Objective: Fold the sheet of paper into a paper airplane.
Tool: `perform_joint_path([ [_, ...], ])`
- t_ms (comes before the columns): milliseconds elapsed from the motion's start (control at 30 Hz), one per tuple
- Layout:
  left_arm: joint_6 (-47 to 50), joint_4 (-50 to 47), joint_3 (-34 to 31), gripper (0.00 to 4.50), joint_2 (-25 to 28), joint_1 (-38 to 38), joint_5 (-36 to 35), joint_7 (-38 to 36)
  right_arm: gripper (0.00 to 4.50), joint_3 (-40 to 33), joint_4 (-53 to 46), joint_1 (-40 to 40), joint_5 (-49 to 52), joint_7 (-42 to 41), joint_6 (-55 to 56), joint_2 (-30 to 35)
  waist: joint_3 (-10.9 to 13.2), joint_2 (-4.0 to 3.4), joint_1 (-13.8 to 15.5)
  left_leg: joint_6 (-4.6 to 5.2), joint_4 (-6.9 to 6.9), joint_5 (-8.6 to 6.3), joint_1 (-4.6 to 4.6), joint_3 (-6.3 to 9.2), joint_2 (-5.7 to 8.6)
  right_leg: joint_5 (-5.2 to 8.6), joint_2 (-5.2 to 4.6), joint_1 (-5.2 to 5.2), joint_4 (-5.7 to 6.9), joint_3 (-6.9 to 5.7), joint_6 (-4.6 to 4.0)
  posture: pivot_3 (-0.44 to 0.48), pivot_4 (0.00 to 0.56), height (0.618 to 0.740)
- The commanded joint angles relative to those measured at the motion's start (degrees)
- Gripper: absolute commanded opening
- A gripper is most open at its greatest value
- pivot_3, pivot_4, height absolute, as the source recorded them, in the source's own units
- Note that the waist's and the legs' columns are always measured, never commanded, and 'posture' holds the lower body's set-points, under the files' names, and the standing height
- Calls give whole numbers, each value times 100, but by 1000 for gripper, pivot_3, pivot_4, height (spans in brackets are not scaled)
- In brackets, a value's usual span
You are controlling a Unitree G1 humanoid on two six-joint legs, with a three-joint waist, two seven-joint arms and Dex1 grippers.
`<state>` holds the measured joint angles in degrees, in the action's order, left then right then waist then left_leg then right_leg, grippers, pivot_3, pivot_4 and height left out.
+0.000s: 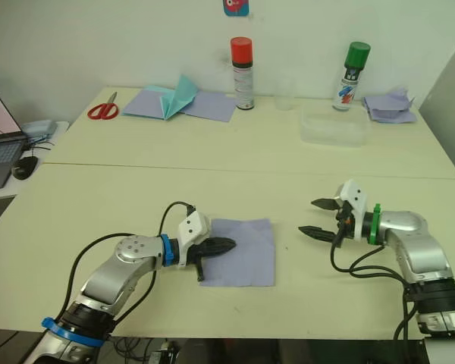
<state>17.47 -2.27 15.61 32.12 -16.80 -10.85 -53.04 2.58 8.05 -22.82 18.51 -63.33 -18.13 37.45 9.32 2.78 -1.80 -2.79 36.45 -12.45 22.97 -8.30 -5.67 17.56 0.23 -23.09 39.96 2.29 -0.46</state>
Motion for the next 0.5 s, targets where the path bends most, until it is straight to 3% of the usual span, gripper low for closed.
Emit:
perform_joint_path([
  [33, -288, 398, 364, 26, 4, -46, 543, 15, 4500, 91, 340, -267, -232, 33, 445, -127, -12, -22, 5, 2, 3, 0, 0, -1, 4, 0, 12, 2, 0, 4, 0, 0, 150, 740],
  [133, -261, 544, 457, 26, -29, -159, 620, -52, 4500, 318, 748, -507, -615, 88, 928, -278, -19, -34, 20, 12, 19, -4, -2, 8, 6, 0, 14, 17, 0, 2, 0, 0, 150, 740],
  [300, -260, 606, 463, 0, -42, -163, 611, -128, 2888, 727, 1186, -624, -1059, -191, 1638, -319, -24, -41, 18, 40, 41, -21, -21, 26, 6, 1, 16, 61, -2, -11, 2, 0, 150, 740],
  [500, -209, 587, 362, 0, -130, -122, 578, -61, 586, 1000, 1044, -368, -1144, -385, 1777, -448, -32, -54, 17, 42, 43, -22, -25, 35, 4, 4, 17, 77, -5, -1, 8, 0, 150, 740],
])
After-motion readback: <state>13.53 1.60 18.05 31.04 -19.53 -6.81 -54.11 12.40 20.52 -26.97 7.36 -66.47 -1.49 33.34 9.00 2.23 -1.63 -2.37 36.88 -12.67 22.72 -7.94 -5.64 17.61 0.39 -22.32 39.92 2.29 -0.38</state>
